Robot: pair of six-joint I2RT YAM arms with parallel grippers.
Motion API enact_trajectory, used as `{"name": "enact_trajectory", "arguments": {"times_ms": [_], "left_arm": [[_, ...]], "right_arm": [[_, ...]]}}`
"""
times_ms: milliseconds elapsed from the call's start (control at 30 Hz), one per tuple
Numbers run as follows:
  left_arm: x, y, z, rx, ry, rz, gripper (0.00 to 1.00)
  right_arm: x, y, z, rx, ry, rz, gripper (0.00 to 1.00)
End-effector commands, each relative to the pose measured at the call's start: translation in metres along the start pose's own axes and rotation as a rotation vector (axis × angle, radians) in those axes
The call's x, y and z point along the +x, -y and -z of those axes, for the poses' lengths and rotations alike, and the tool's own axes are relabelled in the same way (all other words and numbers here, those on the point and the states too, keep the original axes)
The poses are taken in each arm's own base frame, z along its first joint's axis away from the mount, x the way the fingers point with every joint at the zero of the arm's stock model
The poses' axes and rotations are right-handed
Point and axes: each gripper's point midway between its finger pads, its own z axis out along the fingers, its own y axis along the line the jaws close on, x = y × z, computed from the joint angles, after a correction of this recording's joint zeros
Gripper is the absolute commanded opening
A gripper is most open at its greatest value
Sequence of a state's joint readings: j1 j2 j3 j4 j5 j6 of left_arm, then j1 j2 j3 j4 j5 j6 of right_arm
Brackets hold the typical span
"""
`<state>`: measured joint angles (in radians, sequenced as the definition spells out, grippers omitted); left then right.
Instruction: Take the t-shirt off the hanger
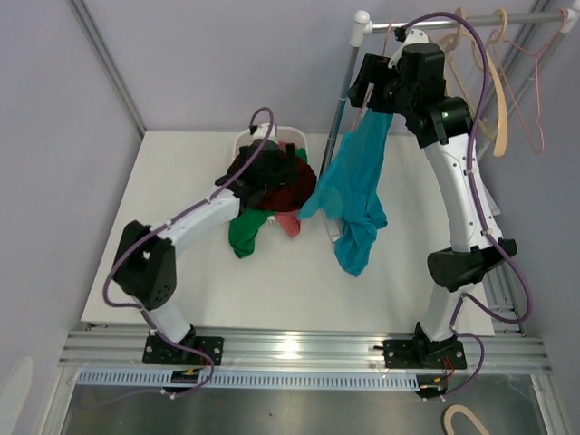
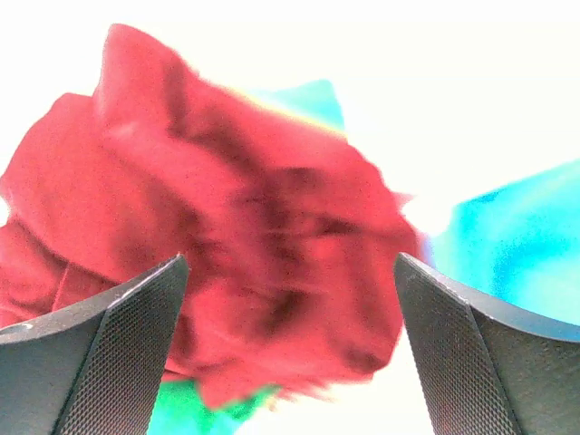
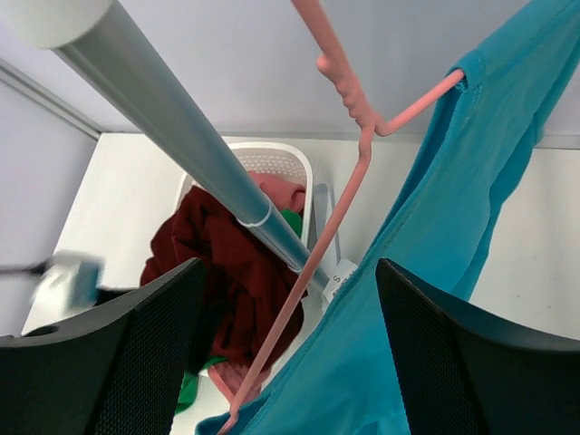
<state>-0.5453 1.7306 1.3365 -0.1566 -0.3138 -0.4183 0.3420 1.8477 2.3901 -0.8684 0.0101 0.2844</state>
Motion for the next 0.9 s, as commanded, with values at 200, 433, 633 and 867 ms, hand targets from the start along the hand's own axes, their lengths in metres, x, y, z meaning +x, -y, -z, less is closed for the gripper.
{"name": "enact_trajectory", "arguments": {"times_ms": [200,433,633,867], "left_arm": [[-0.1,0.077,0.132,0.253,0.485,-0.135,1.0],[-0.099,0.09,0.161,0.359,0.551,-0.195,1.0],[-0.099,0.093,0.174,0.387,0.568,-0.201,1.0],[-0.095,0.097,0.178,0.41,0.563,-0.21,0.99]], "right_arm": [[-0.029,-0.007,0.021,0.036,0.105,0.029,0.53],[-0.028,-0.003,0.014,0.074,0.115,0.038,0.45],[-0.032,0.004,0.013,0.159,0.148,0.063,0.33],[-0.033,0.015,0.015,0.265,0.172,0.084,0.17]]}}
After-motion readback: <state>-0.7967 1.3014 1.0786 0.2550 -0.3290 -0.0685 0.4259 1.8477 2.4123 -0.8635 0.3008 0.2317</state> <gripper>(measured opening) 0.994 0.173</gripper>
